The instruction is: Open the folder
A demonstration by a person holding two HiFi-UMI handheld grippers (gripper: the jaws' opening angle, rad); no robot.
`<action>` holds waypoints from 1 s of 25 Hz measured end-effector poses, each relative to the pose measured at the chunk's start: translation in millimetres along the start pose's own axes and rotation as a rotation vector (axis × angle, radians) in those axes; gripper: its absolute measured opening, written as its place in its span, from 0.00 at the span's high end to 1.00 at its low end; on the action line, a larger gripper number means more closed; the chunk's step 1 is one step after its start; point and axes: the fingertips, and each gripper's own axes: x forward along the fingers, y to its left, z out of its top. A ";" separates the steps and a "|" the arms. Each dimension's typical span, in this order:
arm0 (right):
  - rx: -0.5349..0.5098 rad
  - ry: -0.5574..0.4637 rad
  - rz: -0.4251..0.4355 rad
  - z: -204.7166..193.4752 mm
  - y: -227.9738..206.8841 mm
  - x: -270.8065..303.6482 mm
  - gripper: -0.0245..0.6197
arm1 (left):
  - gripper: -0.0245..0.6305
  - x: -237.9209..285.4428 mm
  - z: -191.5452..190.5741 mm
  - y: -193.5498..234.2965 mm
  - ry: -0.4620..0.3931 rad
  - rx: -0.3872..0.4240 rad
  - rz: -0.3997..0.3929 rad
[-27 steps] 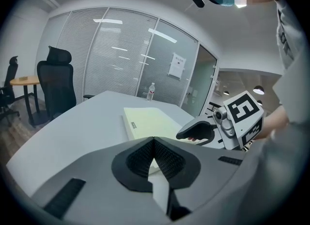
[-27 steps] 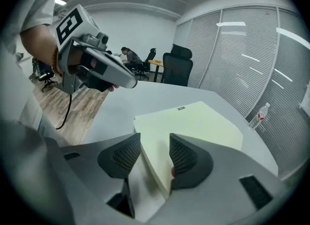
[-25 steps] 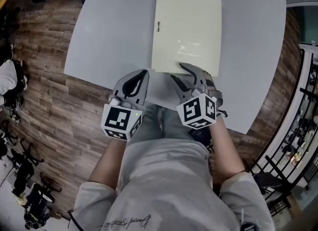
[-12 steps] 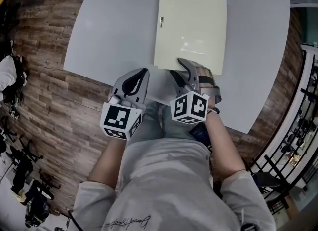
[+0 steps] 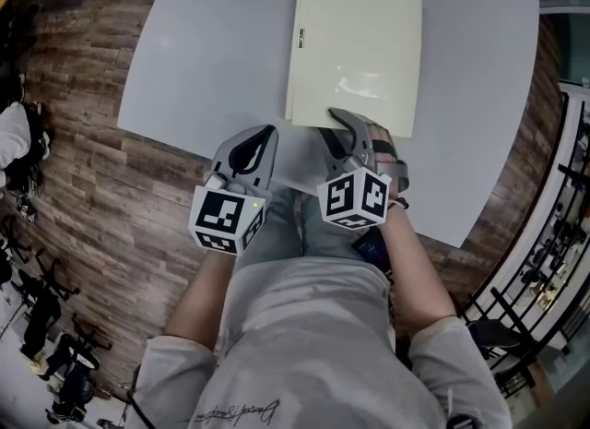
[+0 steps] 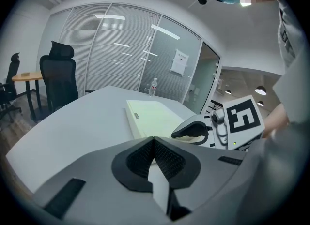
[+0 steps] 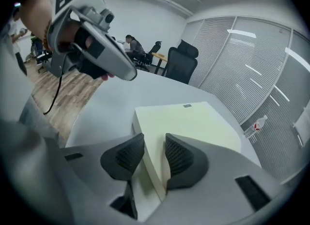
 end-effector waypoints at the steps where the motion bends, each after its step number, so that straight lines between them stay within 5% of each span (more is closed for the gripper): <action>1: 0.014 -0.009 0.006 0.5 -0.7 -1.6 0.73 | 0.95 2.7 -2.6 0.2 0.007 0.002 0.001; 12: 0.063 -0.079 -0.027 7.7 -3.5 -7.5 0.88 | 0.95 47.6 -18.4 2.8 0.040 0.044 -0.033; 25: 0.076 -0.098 -0.065 9.7 -3.6 -7.9 0.90 | 0.95 66.6 -20.1 0.8 0.030 0.051 -0.042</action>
